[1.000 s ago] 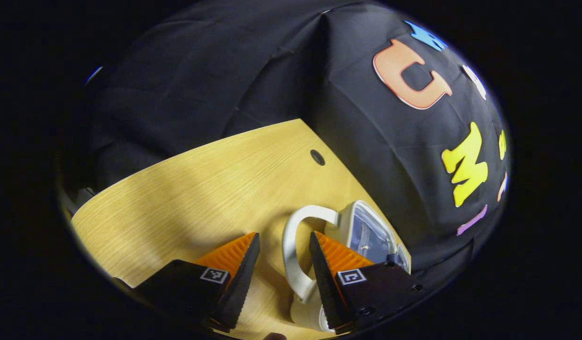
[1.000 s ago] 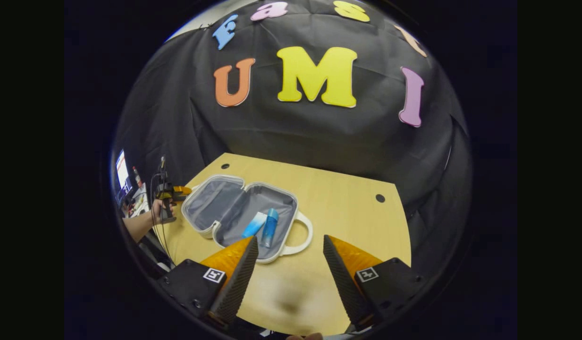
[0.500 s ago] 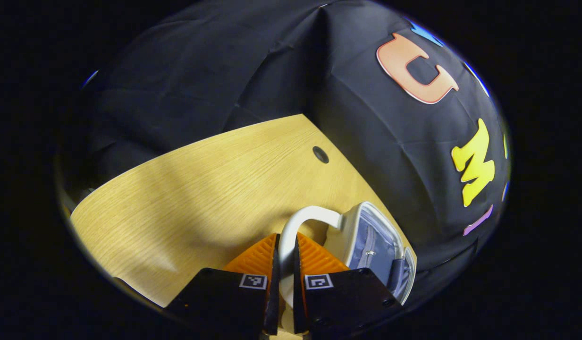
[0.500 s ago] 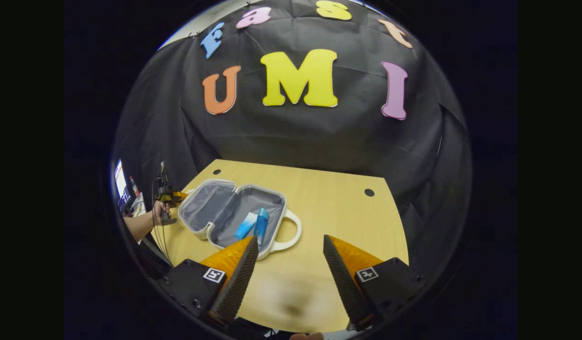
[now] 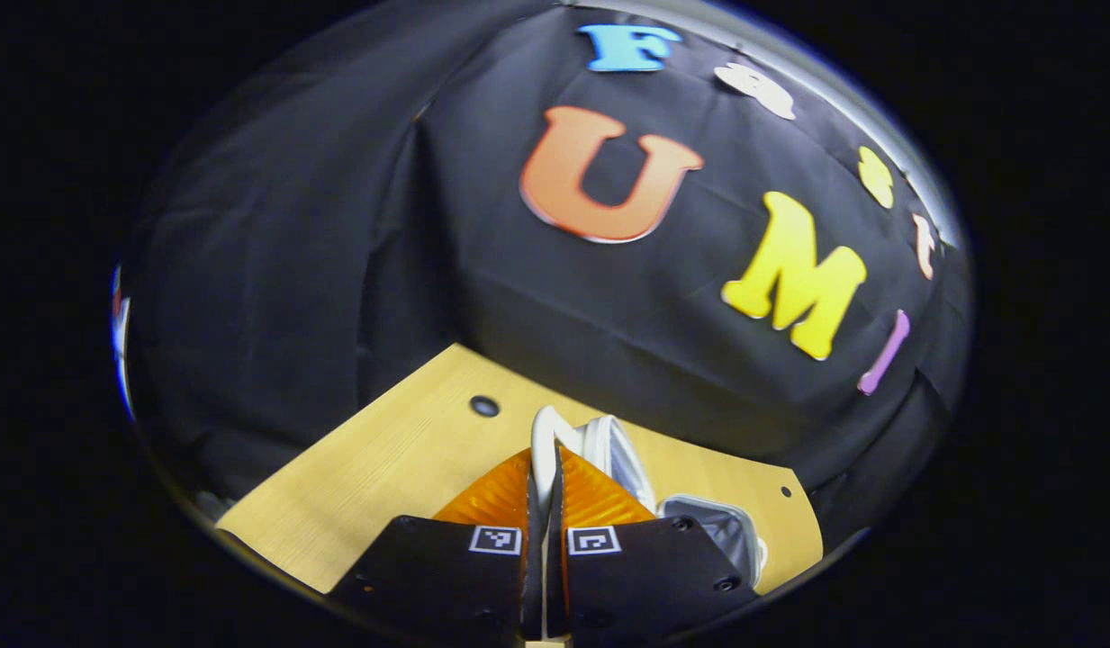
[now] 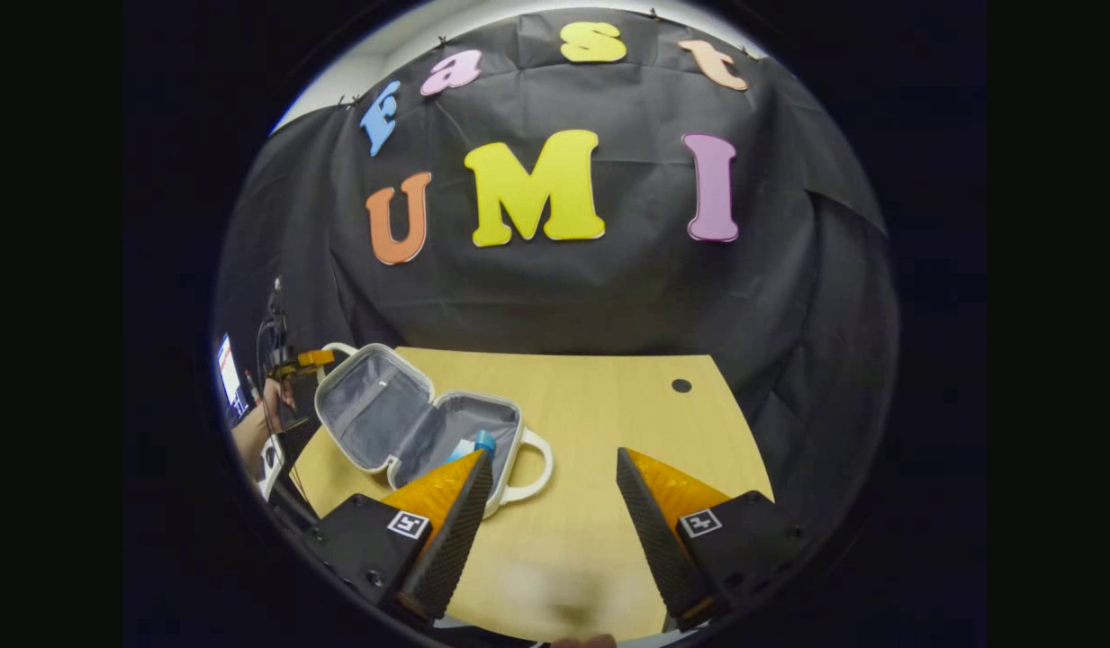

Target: First open the suitcase, pack the skin care products into it, and then close the suitcase.

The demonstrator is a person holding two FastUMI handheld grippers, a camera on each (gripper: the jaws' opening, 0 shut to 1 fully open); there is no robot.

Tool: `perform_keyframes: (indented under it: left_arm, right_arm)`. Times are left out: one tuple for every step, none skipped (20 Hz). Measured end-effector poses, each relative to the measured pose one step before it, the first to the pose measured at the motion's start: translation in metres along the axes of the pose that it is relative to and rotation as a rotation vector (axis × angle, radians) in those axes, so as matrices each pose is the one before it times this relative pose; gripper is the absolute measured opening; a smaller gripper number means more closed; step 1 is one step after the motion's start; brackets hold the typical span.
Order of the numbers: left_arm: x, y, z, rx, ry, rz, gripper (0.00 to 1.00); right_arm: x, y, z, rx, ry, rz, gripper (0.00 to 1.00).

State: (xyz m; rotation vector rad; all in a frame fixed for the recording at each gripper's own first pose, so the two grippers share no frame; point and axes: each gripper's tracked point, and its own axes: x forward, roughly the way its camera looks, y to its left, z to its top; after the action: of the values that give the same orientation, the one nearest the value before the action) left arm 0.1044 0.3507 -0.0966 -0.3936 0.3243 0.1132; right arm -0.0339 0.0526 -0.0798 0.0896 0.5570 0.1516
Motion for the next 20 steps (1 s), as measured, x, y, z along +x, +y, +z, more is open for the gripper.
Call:
perform_keyframes:
  left_arm:
    - [-0.00716, -0.02629, 0.00798, 0.05126, -0.00389, -0.01215, 0.05]
    - [-0.00188, -0.02927, 0.00156, 0.04264, 0.00197, -0.01257, 0.05]
    - [-0.00447, -0.02878, 0.0031, 0.04, 0.00173, -0.00398, 0.05]
    - [-0.00318, -0.02224, 0.00067, 0.04168, -0.0013, -0.00177, 0.05]
    - [-0.00251, -0.02456, 0.00113, 0.04379, -0.00875, -0.00286, 0.05]
    - [-0.00264, -0.02595, 0.00277, 0.03688, -0.01472, 0.0012, 0.05]
    - [-0.00129, -0.02571, -0.00009, 0.03024, -0.01496, 0.00214, 0.05]
    - [-0.00329, -0.02156, -0.00287, 0.02527, -0.01771, 0.00668, 0.05]
    - [-0.00182, -0.02091, -0.00448, 0.01942, -0.01053, 0.00352, 0.05]
    - [0.00034, -0.02344, -0.00781, 0.02167, -0.00396, -0.01415, 0.05]
    - [0.0017, -0.02593, -0.00857, 0.02034, 0.01564, -0.03387, 0.05]
    - [0.00316, -0.02861, -0.01073, 0.01408, 0.01509, -0.03573, 0.05]
    - [0.00363, -0.02196, -0.00878, 0.02452, 0.0146, -0.02751, 0.05]
    - [0.00638, -0.0179, -0.01016, 0.03244, 0.01428, -0.01612, 0.05]
    - [0.0066, -0.01417, -0.00982, 0.02601, 0.01785, -0.01122, 0.05]
    - [0.00622, -0.01137, -0.0083, 0.02059, 0.01996, -0.00949, 0.05]
    - [0.0063, -0.0107, -0.00984, 0.00809, 0.02359, -0.00754, 0.05]
    - [0.00598, -0.01172, -0.01191, 0.00279, 0.02072, -0.00641, 0.05]
    - [0.00736, -0.00876, -0.00991, 0.0031, 0.01924, -0.00504, 0.05]
    - [0.00429, -0.00924, -0.00791, 0.00223, 0.0092, -0.00354, 0.05]
  right_arm:
    - [-0.00114, -0.00608, 0.00031, 0.00614, -0.01407, -0.00611, 0.82]
    - [-0.00259, -0.00581, 0.00008, -0.00022, -0.00784, -0.00327, 0.82]
    - [-0.00204, -0.00387, -0.00155, 0.00291, -0.01204, -0.00946, 0.82]
    - [-0.00214, -0.00698, 0.00138, 0.0055, -0.01446, -0.00818, 0.82]
    - [-0.00288, -0.00898, 0.0009, 0.00932, -0.0126, -0.01199, 0.82]
    - [-0.00198, -0.00698, 0.00054, 0.01365, -0.00882, -0.00873, 0.82]
    - [-0.00205, -0.00517, -0.0009, 0.0155, -0.00609, -0.00715, 0.82]
    - [-0.00197, -0.00631, -0.00058, 0.01367, -0.00421, -0.00897, 0.82]
    - [-0.00257, -0.00902, -0.00113, 0.00895, -0.00248, -0.01452, 0.82]
    - [-0.00338, -0.00983, -0.00019, 0.00641, -0.00248, -0.01643, 0.82]
    - [-0.00364, -0.01067, -0.00083, 0.00291, -0.00108, -0.02053, 0.82]
    - [-0.00317, -0.01134, -0.00152, 0.00091, 0.00276, -0.02149, 0.82]
    - [-0.00294, -0.01218, -0.00182, -0.00022, 0.00497, -0.02084, 0.82]
    - [-0.00305, -0.01582, -0.00311, 0.0041, 0.00552, -0.01851, 0.82]
    - [-0.00305, -0.0121, -0.00268, 0.00189, 0.00826, -0.02001, 0.82]
    - [-0.00315, -0.01168, -0.00141, 0.00223, 0.00734, -0.01983, 0.82]
    - [-0.00222, -0.01146, -0.00196, 0.00078, 0.00704, -0.0188, 0.82]
    - [-0.0014, -0.01023, -0.00191, 0.00118, 0.00757, -0.01788, 0.82]
    - [-0.00116, -0.00885, -0.00213, 0.00069, 0.00931, -0.0146, 0.82]
    - [-0.00097, -0.00845, -0.00178, 0.00008, 0.00674, -0.01213, 0.82]
